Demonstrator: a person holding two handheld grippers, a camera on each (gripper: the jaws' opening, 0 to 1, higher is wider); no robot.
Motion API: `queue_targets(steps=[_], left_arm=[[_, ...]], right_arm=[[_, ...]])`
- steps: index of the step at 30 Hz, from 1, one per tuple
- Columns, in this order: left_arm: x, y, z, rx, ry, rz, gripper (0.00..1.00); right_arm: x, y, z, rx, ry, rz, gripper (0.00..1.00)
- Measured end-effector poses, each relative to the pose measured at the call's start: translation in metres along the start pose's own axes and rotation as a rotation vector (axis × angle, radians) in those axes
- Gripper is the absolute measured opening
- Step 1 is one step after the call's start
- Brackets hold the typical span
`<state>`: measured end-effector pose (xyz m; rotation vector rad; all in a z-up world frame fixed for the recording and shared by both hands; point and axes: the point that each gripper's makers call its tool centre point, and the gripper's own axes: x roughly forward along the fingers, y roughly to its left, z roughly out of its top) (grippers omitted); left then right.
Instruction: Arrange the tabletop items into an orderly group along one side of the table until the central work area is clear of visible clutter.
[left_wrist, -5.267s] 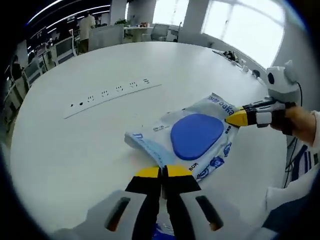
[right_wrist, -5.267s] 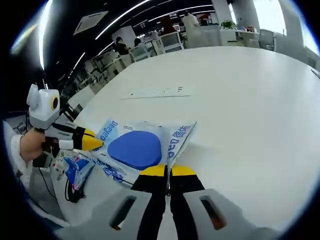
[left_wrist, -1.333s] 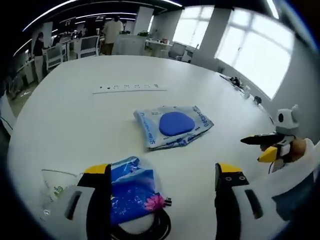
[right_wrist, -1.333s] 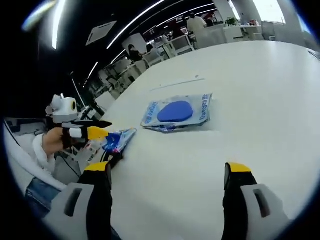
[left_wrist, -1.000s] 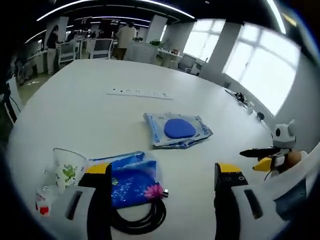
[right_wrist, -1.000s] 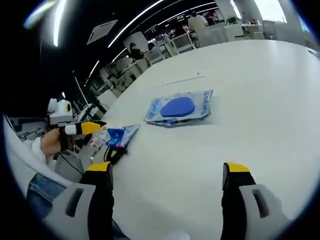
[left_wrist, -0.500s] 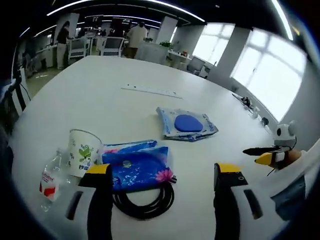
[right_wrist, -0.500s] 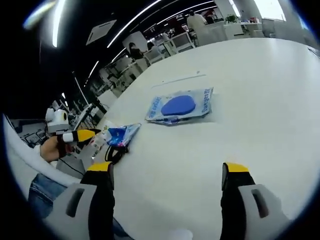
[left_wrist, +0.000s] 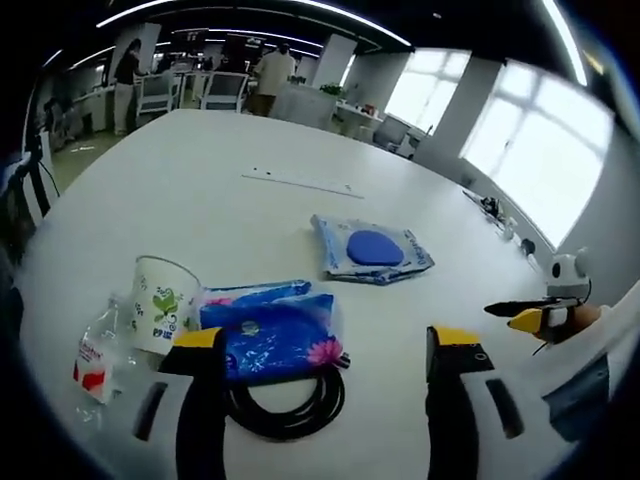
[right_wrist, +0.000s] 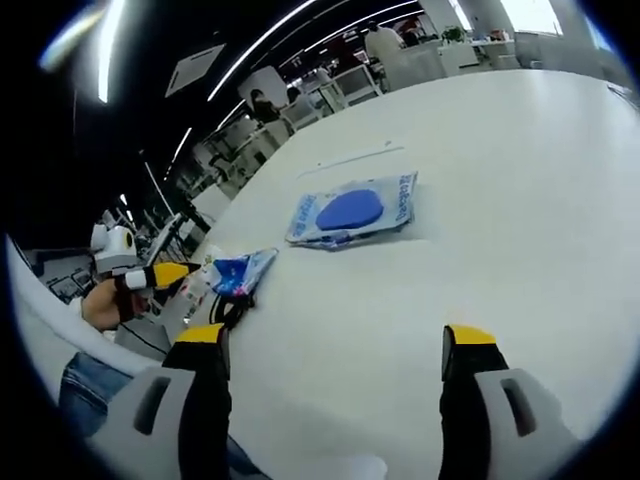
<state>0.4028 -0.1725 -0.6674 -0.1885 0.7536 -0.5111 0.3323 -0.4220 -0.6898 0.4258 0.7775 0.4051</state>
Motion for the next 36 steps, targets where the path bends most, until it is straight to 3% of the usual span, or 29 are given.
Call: queue_targets(steps=[26, 36], left_arm=[[-0.007, 0.019, -0.014, -0.032, 0.02, 0.045, 0.8], [-0.015, 0.029, -0.013, -0.046, 0.004, 0.067, 0.8]], right_arm=[[0.001, -0.009, -0.008, 0.048, 0.005, -0.017, 0.85], [0.0, -0.011, -0.011, 0.055, 0.011, -0.021, 0.84]])
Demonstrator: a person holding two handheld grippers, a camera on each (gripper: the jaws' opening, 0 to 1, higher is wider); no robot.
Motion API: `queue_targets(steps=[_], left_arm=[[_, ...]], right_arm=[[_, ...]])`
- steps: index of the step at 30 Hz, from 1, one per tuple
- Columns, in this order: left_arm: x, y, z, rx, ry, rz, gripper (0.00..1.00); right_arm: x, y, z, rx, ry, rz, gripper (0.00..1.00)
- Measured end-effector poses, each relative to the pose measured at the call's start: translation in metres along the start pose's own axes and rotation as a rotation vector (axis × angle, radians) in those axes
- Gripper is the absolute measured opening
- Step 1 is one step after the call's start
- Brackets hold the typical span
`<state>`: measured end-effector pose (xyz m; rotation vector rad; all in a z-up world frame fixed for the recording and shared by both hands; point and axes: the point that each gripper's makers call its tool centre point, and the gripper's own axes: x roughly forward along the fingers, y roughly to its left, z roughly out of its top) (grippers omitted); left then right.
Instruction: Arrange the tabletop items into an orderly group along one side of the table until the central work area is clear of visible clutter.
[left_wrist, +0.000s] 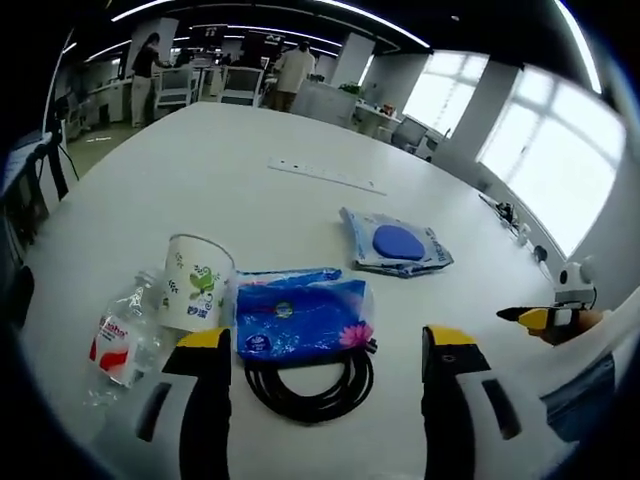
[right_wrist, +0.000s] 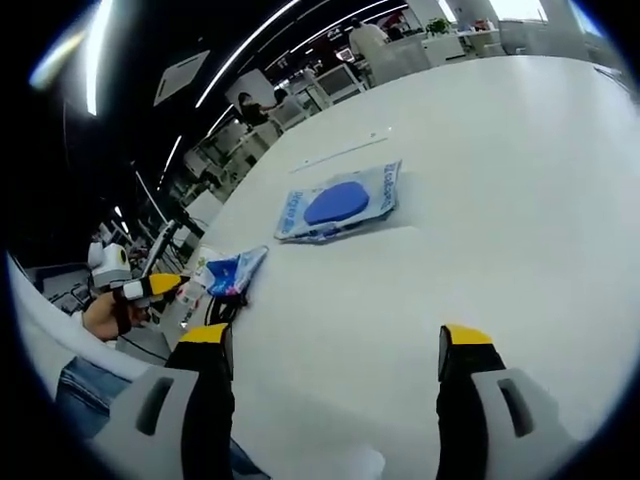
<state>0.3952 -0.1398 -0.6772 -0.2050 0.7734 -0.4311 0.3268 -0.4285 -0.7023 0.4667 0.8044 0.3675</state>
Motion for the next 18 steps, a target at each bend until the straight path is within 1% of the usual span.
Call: queue_targets(steps=[11, 15, 18], left_arm=[[-0.007, 0.023, -0.009, -0.03, -0.003, 0.044, 0.76], [-0.003, 0.031, -0.016, -0.022, 0.022, 0.053, 0.72], [0.001, 0.036, -0.021, -0.03, 0.039, 0.062, 0.68]], right_arm=[[0.005, 0.003, -0.002, 0.001, 0.016, 0.005, 0.83], [0.01, 0.005, -0.005, 0.003, 0.033, 0.012, 0.8], [0.015, 0.01, -0.006, 0.001, 0.046, 0.024, 0.78]])
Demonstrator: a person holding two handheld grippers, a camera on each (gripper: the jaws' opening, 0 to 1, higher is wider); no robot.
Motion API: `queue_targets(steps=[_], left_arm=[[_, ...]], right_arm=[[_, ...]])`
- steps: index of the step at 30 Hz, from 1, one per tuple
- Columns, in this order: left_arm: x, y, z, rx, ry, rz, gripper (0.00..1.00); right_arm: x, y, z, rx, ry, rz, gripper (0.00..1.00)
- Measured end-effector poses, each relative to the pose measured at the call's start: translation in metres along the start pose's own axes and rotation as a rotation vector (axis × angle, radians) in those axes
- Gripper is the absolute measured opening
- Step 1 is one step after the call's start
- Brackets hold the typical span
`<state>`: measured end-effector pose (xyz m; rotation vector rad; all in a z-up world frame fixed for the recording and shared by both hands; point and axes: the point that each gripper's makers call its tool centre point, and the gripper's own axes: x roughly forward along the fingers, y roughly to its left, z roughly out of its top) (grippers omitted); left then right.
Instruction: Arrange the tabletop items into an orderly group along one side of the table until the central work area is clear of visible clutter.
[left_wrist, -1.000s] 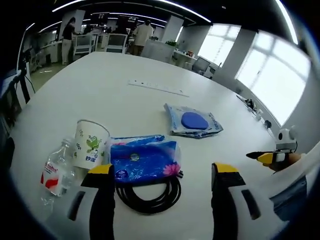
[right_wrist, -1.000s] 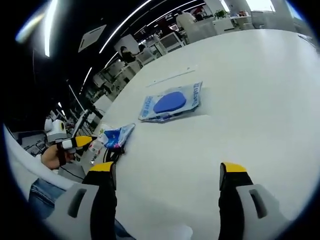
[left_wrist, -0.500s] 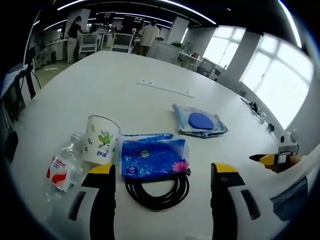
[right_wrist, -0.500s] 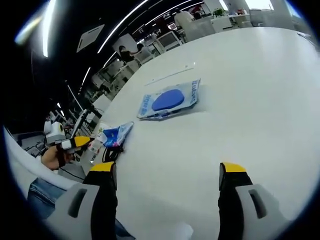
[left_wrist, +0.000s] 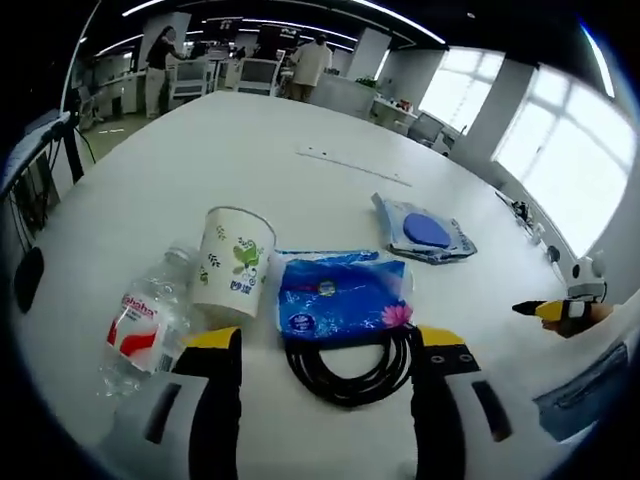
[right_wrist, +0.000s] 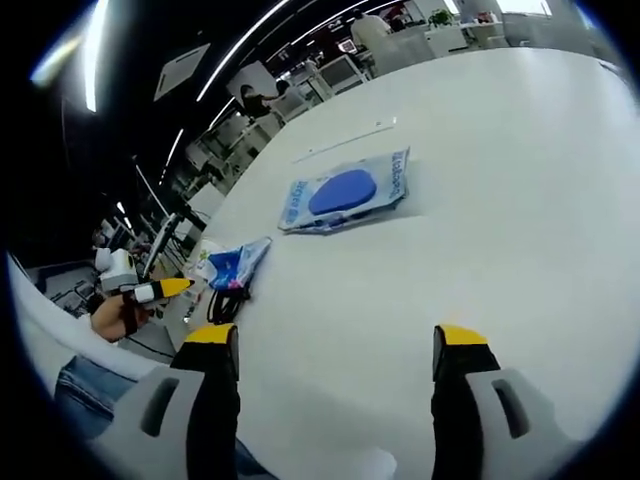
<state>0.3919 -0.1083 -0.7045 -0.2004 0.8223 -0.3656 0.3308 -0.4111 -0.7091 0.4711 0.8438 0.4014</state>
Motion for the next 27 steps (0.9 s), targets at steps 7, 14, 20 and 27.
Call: queue_targets(steps=[7, 14, 20, 27], left_arm=[[0.012, 0.004, -0.005, -0.008, 0.031, 0.007, 0.56], [0.019, 0.01, -0.005, -0.033, 0.041, 0.025, 0.5], [0.026, 0.016, -0.007, -0.035, 0.053, 0.035, 0.44], [0.036, 0.023, -0.007, -0.048, 0.047, 0.032, 0.33]], right_arm=[[0.026, 0.022, 0.006, -0.042, 0.048, 0.055, 0.71], [0.063, 0.057, 0.015, -0.096, 0.095, 0.132, 0.67], [0.098, 0.09, 0.014, -0.12, 0.145, 0.199, 0.63], [0.132, 0.115, 0.014, -0.136, 0.183, 0.226, 0.6]])
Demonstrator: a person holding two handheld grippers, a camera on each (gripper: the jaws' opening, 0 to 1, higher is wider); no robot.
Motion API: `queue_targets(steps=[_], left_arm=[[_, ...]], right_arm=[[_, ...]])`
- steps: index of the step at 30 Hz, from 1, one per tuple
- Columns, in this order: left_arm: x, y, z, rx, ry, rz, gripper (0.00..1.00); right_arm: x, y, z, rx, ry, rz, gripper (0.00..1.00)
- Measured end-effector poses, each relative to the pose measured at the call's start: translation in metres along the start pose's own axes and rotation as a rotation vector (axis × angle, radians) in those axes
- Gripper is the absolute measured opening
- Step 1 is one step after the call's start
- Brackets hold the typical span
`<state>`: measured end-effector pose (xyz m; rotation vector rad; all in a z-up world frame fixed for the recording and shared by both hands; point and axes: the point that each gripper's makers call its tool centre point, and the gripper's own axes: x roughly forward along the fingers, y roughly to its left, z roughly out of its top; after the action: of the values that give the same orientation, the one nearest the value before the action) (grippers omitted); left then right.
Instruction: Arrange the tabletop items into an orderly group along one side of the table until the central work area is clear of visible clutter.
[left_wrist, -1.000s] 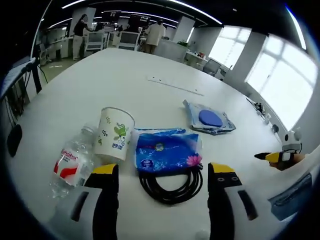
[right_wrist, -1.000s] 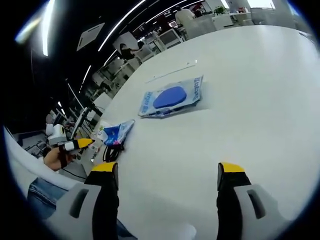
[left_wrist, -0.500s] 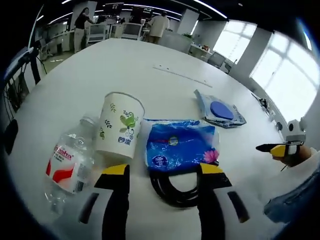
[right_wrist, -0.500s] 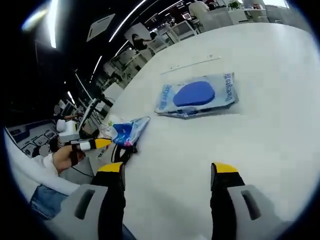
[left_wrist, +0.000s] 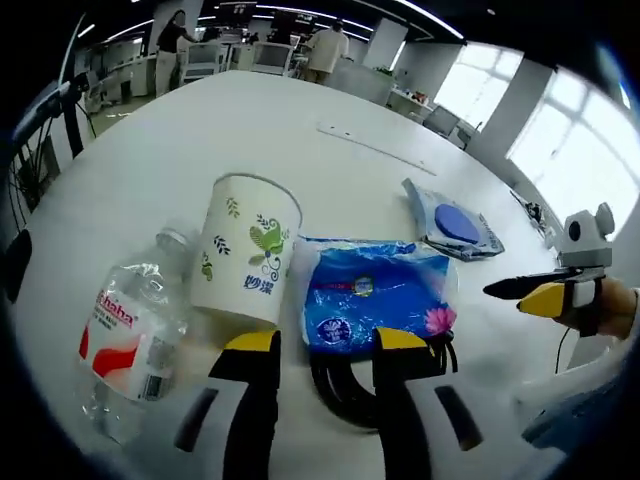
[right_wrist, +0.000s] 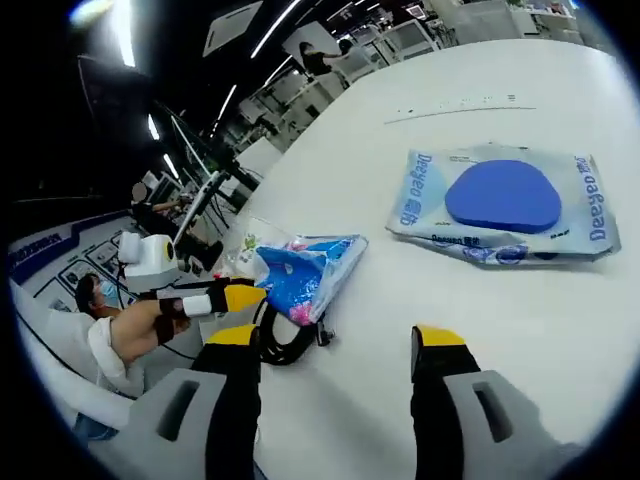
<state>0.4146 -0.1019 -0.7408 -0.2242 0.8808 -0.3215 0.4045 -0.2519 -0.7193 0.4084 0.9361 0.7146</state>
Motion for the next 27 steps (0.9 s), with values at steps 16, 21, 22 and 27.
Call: queue_targets(steps=[16, 21, 22, 27], left_arm=[[0.011, 0.01, -0.002, -0.037, -0.027, 0.012, 0.13], [0.013, 0.01, 0.001, -0.023, -0.044, 0.021, 0.07], [0.013, 0.01, 0.001, -0.022, -0.046, 0.021, 0.06], [0.012, 0.006, 0.002, -0.014, -0.054, 0.021, 0.02]], right_arm=[[0.045, -0.003, 0.002, 0.086, 0.01, -0.017, 0.44], [0.047, -0.001, 0.0, 0.026, 0.024, -0.028, 0.28], [0.047, -0.002, 0.0, 0.01, 0.018, -0.031, 0.23], [0.047, 0.001, 0.001, -0.009, 0.013, -0.032, 0.02]])
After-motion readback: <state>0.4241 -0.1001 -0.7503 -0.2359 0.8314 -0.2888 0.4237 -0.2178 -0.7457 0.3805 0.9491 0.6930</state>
